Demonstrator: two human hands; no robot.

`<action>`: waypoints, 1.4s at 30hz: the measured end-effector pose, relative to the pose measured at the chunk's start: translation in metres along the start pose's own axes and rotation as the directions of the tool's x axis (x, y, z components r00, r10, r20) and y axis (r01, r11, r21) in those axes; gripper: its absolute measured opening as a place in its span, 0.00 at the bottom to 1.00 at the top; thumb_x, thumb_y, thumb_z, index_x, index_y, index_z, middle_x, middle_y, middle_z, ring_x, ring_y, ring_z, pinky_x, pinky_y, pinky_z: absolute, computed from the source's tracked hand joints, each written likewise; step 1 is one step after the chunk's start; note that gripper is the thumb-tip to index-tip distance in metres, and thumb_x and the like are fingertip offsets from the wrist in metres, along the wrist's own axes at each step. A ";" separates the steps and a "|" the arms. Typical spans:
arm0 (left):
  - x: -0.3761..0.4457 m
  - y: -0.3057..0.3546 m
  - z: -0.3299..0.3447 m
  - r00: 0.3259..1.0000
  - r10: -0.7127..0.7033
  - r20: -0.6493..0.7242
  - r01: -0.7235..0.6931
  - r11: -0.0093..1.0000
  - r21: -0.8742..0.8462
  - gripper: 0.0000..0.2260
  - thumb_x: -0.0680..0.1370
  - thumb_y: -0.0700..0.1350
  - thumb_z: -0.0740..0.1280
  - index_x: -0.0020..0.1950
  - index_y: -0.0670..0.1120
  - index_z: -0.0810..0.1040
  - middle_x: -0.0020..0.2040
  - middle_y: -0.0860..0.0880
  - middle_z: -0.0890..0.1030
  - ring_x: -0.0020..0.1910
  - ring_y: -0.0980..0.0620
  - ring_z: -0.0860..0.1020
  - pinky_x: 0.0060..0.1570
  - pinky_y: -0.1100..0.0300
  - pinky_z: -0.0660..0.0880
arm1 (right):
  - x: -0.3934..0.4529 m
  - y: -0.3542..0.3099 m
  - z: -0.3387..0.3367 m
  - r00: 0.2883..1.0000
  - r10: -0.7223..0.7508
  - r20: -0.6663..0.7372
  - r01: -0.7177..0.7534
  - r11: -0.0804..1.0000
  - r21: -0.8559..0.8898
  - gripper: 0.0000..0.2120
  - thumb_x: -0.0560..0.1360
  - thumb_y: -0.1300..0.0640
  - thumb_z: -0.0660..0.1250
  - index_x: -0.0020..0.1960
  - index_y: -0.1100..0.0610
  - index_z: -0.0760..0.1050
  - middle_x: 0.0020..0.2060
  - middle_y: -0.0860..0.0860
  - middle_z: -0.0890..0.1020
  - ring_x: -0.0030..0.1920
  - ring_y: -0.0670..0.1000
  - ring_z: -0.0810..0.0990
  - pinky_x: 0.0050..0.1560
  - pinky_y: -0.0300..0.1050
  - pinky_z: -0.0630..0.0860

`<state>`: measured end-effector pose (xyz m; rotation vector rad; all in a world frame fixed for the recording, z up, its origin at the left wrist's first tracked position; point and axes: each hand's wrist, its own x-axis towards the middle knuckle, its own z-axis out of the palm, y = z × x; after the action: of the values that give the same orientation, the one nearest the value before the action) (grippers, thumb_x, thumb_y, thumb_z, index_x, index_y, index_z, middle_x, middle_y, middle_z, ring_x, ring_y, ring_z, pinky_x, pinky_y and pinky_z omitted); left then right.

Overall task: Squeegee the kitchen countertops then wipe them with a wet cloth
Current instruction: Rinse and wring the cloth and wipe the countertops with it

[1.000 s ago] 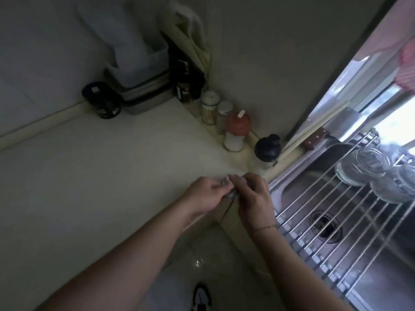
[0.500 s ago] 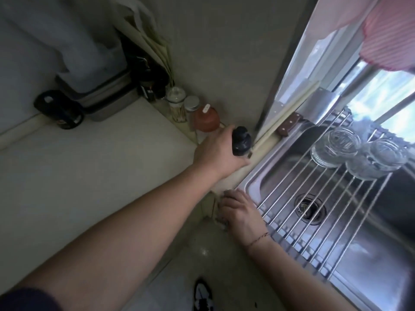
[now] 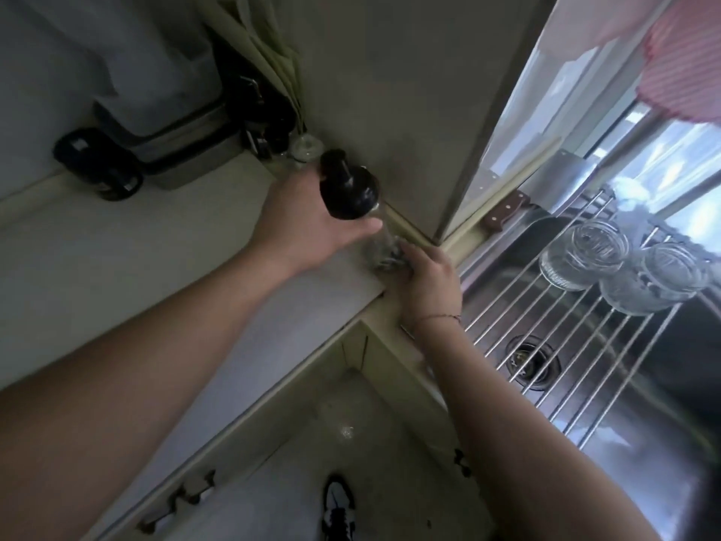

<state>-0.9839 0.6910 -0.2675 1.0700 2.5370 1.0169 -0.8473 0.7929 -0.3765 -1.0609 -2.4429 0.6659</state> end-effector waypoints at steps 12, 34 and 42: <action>0.007 -0.008 0.013 0.994 0.085 0.068 -0.086 0.996 0.018 0.27 0.61 0.60 0.78 0.55 0.52 0.76 0.51 0.55 0.80 0.52 0.53 0.79 0.51 0.58 0.76 | 0.004 0.011 -0.003 0.948 -0.098 0.304 0.207 0.912 -0.353 0.18 0.74 0.60 0.62 0.61 0.49 0.78 0.53 0.52 0.77 0.61 0.57 0.70 0.58 0.50 0.67; 0.012 -0.006 0.077 0.945 0.274 0.180 -0.293 0.952 0.093 0.27 0.64 0.51 0.77 0.59 0.47 0.75 0.53 0.47 0.76 0.53 0.45 0.76 0.52 0.55 0.74 | -0.089 0.005 -0.010 0.834 -0.362 0.416 0.406 0.914 -0.021 0.06 0.56 0.57 0.63 0.31 0.50 0.77 0.28 0.46 0.77 0.34 0.54 0.76 0.36 0.39 0.65; 0.013 -0.010 0.088 0.948 0.240 0.210 -0.261 0.962 0.081 0.29 0.65 0.51 0.76 0.63 0.47 0.72 0.58 0.45 0.77 0.57 0.43 0.76 0.55 0.52 0.74 | -0.102 0.008 -0.037 0.978 -0.006 0.209 -0.076 0.920 0.384 0.16 0.61 0.70 0.64 0.35 0.50 0.78 0.33 0.45 0.80 0.36 0.45 0.77 0.37 0.39 0.74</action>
<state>-0.9617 0.7406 -0.3381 1.4770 2.3605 0.7878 -0.7587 0.7301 -0.3679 -0.9108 -2.3168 1.2711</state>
